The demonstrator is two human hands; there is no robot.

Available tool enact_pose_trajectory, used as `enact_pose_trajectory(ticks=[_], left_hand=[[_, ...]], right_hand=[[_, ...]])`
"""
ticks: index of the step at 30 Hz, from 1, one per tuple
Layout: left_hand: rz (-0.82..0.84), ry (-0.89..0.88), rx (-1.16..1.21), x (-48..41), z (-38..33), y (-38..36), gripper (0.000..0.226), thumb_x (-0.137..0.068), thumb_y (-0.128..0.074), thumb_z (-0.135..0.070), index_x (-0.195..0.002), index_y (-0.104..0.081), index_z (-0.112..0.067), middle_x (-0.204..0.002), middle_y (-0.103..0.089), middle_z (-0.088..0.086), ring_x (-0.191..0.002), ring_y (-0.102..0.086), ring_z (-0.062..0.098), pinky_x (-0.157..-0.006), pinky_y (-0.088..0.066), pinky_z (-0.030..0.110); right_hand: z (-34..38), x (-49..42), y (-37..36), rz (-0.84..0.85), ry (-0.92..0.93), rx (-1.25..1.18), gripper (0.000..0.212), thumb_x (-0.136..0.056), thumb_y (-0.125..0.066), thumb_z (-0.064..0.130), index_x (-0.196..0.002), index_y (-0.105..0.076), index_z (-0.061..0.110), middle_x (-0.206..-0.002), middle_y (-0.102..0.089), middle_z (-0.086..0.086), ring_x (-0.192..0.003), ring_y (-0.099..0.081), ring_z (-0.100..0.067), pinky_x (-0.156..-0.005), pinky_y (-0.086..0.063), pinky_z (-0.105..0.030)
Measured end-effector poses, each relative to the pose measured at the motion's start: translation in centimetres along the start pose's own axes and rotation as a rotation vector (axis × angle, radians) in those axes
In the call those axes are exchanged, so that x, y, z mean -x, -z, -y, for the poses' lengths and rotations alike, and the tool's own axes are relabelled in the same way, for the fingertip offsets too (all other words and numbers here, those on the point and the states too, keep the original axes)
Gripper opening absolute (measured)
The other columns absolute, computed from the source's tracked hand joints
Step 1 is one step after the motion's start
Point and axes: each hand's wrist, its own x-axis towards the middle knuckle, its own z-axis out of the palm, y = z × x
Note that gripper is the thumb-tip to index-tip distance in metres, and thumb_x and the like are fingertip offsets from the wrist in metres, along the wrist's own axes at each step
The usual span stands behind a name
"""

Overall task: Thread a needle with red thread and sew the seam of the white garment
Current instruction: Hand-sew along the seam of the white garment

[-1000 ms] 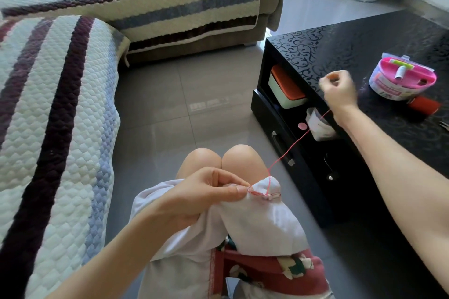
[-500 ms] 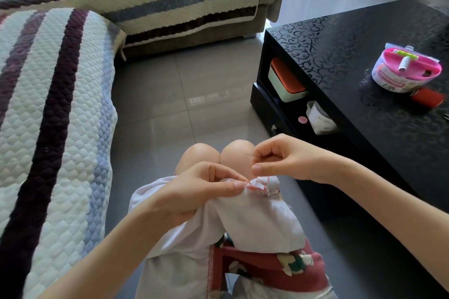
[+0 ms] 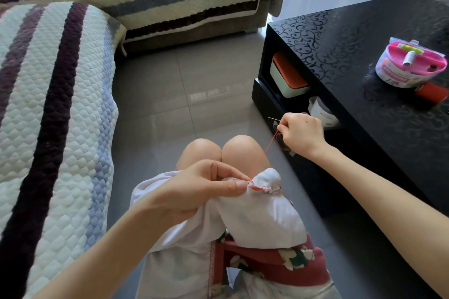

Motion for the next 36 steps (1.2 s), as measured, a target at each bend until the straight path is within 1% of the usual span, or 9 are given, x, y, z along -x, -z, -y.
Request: enact_pose_trajectory(ticks=[7,12,14,16,18,20,23,31,36], left_hand=[[0.013,0.005,0.006,0.4,-0.2,0.0,0.011,-0.075,-0.067,-0.017,-0.079,-0.077,-0.014,-0.079,-0.073,-0.001,-0.076,-0.065,0.003,-0.071,-0.048,0.013],[-0.019,0.011,-0.005,0.0,0.2,0.1,0.015,-0.074,-0.069,-0.019,-0.084,-0.077,-0.011,-0.085,-0.072,0.003,-0.083,-0.065,0.006,-0.079,-0.048,0.017],[-0.017,0.008,0.016,0.0,0.2,0.1,0.016,-0.074,-0.069,-0.018,-0.086,-0.076,-0.009,-0.086,-0.072,0.004,-0.083,-0.065,0.007,-0.079,-0.049,0.017],[-0.025,-0.004,0.034,0.0,0.2,0.2,0.017,-0.075,-0.068,-0.017,-0.087,-0.075,-0.007,-0.086,-0.073,0.004,-0.084,-0.066,0.007,-0.078,-0.050,0.017],[-0.039,-0.009,0.046,-0.1,0.2,0.3,0.018,-0.075,-0.068,-0.017,-0.088,-0.075,-0.006,-0.086,-0.073,0.003,-0.083,-0.067,0.008,-0.076,-0.050,0.017],[-0.037,-0.017,0.049,-0.1,0.1,0.3,0.017,-0.076,-0.068,-0.016,-0.088,-0.075,-0.007,-0.086,-0.073,0.003,-0.082,-0.067,0.007,-0.075,-0.050,0.016],[-0.037,-0.041,0.017,-0.1,-0.1,0.3,0.012,-0.082,-0.070,-0.014,-0.090,-0.076,-0.008,-0.090,-0.075,0.003,-0.086,-0.068,0.006,-0.075,-0.050,0.015],[-0.216,-0.035,-0.313,-0.3,0.8,-0.8,0.012,-0.088,-0.068,-0.019,-0.084,-0.076,-0.012,-0.078,-0.073,-0.003,-0.079,-0.064,0.004,-0.078,-0.050,0.022],[-0.242,-0.017,-0.420,-1.6,1.6,-2.7,0.016,-0.088,-0.067,-0.024,-0.076,-0.075,-0.017,-0.068,-0.068,-0.010,-0.067,-0.058,0.000,-0.067,-0.047,0.019]], right_hand=[[-3.0,-0.8,-2.2,0.065,-0.127,0.309,0.018,-0.096,-0.050,0.014,-0.104,-0.063,0.005,-0.104,-0.067,-0.012,-0.098,-0.063,-0.034,-0.070,-0.039,-0.031],[-3.6,-0.7,-3.4,0.125,-0.171,0.290,0.022,-0.097,-0.050,0.021,-0.106,-0.064,0.007,-0.103,-0.067,-0.011,-0.098,-0.063,-0.033,-0.071,-0.040,-0.031],[-2.9,-0.3,-3.1,0.087,-0.165,0.105,0.024,-0.094,-0.055,0.030,-0.108,-0.064,0.012,-0.097,-0.068,-0.007,-0.096,-0.063,-0.030,-0.076,-0.043,-0.033],[-1.3,0.8,-1.6,0.088,-0.101,-0.294,0.022,-0.090,-0.063,0.033,-0.105,-0.066,0.019,-0.077,-0.062,0.004,-0.079,-0.059,-0.017,-0.074,-0.044,-0.032],[1.2,3.1,1.5,0.257,-0.004,-0.784,0.014,-0.090,-0.065,0.028,-0.099,-0.070,0.019,-0.065,-0.060,0.011,-0.066,-0.055,-0.004,-0.065,-0.043,-0.020],[3.1,5.6,4.0,0.537,0.136,-0.996,0.022,-0.088,-0.065,0.030,-0.100,-0.072,0.013,-0.074,-0.070,0.012,-0.072,-0.062,0.003,-0.065,-0.043,-0.010],[4.0,7.9,4.9,0.766,0.187,-0.982,0.029,-0.076,-0.072,0.038,-0.090,-0.075,0.012,-0.087,-0.072,-0.009,-0.082,-0.066,-0.013,-0.073,-0.052,-0.020],[2.2,10.0,7.9,0.737,0.111,-0.924,0.017,-0.084,-0.068,0.004,-0.068,-0.064,0.000,-0.052,-0.054,0.006,-0.051,-0.047,0.000,-0.052,-0.036,-0.010],[1.0,10.9,7.3,0.562,0.024,-0.670,0.026,-0.081,-0.070,0.020,-0.060,-0.062,0.009,-0.046,-0.042,0.005,-0.048,-0.034,-0.008,-0.049,-0.029,-0.024]])
